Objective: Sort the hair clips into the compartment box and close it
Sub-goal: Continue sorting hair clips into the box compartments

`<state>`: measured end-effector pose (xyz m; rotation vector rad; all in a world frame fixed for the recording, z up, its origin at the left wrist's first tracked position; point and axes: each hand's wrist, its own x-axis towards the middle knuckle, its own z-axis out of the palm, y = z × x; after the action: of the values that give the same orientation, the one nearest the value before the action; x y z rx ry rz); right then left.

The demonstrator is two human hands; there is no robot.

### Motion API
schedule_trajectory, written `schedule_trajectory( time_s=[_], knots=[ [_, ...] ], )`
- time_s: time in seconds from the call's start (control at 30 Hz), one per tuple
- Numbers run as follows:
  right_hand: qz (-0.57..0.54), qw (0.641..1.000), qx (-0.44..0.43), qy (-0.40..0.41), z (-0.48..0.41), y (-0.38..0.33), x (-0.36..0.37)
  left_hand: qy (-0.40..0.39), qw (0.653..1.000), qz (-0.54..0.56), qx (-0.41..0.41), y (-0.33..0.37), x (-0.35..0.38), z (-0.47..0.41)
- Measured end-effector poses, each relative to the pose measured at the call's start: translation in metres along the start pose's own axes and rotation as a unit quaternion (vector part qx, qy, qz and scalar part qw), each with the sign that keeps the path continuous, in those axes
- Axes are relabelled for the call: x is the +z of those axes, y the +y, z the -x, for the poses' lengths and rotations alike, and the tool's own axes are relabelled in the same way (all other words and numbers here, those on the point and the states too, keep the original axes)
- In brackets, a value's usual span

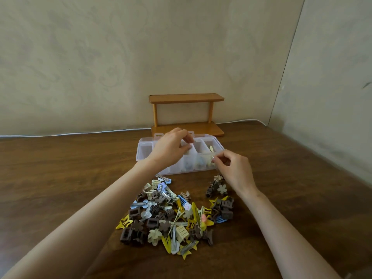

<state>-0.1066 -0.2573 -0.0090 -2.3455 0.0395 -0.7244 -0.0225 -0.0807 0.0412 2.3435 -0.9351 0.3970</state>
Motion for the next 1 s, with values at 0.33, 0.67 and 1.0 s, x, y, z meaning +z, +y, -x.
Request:
schedule_trajectory(
  time_s=[0.33,0.67,1.0],
  knots=[
    [0.002,1.000,0.022,0.005,0.001,0.002,-0.001,-0.221,0.971,-0.009,0.090,0.039,0.030,0.046],
    [0.007,0.999,0.034,-0.013,-0.002,0.006,0.004,-0.215,0.970,-0.064,0.091,0.038,0.035,0.055],
    [0.002,0.999,0.032,-0.014,-0.002,0.005,0.003,-0.264,0.960,-0.035,0.091,0.041,0.043,0.054]
  ],
)
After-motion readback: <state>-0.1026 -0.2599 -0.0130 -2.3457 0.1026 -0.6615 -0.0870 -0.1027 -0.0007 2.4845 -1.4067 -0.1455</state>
